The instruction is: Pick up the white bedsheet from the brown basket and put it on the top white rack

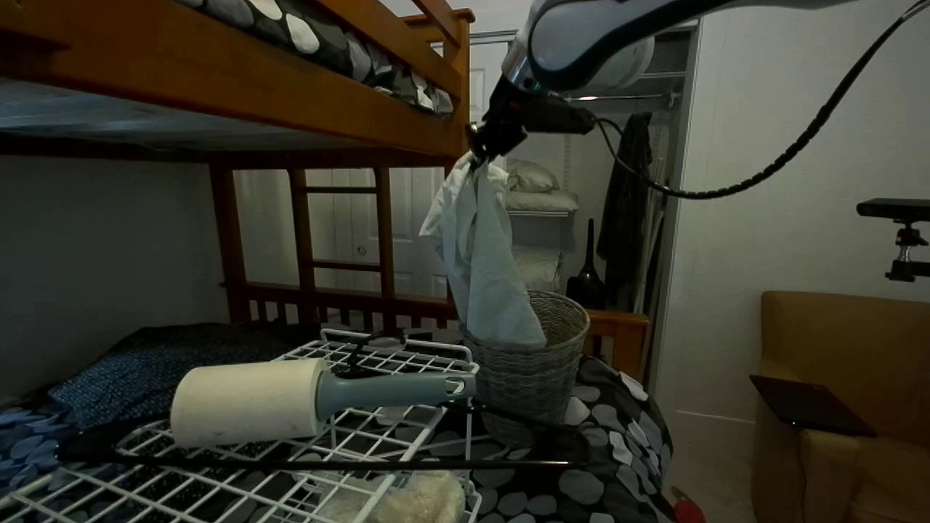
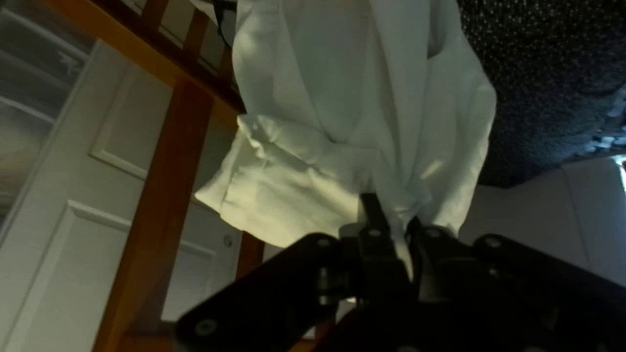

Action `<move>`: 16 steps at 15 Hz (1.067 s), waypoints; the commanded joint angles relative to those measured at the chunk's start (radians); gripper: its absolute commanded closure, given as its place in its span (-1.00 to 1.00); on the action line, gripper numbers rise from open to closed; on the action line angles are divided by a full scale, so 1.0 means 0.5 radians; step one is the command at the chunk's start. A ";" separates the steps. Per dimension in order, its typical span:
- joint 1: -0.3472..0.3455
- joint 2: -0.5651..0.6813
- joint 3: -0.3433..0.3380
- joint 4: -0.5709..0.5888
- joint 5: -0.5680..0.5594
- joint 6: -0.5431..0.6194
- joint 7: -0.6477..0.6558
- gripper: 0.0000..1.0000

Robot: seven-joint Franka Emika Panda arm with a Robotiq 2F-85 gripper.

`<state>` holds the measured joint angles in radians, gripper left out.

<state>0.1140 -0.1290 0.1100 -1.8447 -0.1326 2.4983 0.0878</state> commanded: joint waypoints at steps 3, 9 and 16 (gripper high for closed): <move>0.164 -0.195 0.078 0.202 0.319 -0.152 -0.385 0.96; 0.402 -0.136 0.159 0.538 0.588 -0.238 -0.833 0.96; 0.440 -0.117 0.190 0.572 0.731 -0.215 -0.923 0.84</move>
<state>0.3457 -0.1917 0.1935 -1.5666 0.2329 2.3951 -0.3751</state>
